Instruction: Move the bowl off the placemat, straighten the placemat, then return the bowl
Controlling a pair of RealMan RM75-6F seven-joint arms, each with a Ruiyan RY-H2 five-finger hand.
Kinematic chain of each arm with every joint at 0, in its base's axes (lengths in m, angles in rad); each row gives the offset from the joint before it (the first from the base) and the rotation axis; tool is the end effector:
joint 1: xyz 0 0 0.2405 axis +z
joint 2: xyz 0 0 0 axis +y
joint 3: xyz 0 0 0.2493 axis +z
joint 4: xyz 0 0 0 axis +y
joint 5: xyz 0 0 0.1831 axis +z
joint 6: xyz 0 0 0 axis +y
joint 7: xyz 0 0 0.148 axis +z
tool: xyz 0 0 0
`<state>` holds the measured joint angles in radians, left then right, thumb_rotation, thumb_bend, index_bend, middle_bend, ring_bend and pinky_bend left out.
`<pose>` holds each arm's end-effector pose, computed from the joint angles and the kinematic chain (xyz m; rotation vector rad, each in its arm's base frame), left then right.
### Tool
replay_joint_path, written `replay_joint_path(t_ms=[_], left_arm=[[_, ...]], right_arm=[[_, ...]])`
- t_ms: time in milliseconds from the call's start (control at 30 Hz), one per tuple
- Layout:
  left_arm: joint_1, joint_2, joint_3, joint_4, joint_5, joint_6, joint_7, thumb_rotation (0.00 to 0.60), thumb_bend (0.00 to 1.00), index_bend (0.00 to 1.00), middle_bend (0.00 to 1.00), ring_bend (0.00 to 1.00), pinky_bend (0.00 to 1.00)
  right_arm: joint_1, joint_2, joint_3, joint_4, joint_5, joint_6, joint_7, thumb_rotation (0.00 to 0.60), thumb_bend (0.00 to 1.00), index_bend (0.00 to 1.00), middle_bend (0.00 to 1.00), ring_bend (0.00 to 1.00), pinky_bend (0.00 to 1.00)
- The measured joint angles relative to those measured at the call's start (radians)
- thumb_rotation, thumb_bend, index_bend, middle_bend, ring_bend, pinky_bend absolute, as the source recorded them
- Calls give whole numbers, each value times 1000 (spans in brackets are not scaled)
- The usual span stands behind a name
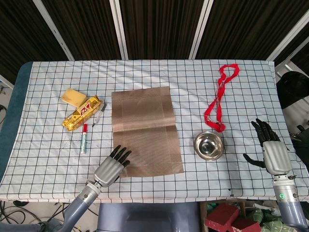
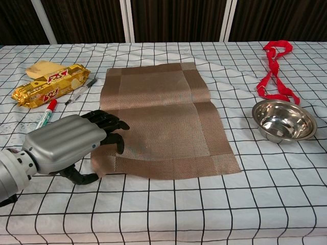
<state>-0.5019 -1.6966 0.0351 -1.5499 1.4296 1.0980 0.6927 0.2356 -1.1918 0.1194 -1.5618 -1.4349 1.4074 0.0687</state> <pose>-0.1510 0.2216 -0.0462 -2.1161 -0.6251 -0.8294 -0.2732 -0.2387 0.1658 1.3845 -0.9251 1.0598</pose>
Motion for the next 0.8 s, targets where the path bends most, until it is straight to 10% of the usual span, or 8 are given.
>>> replay_joint_path(t_ms=[567,800], left_arm=[[-2,-41,-1,50,69,30,-112,600,413,421,153,0,0],[-3,-58,-11,69,76,38,-133,600,257,397,153,0,0]], right_arm=[[-3,2,4,-5,0,-10,0,600,156,0,0,0,178],[-4,2,7,-7,3,-13,-1,600,160,0,0,0,178]])
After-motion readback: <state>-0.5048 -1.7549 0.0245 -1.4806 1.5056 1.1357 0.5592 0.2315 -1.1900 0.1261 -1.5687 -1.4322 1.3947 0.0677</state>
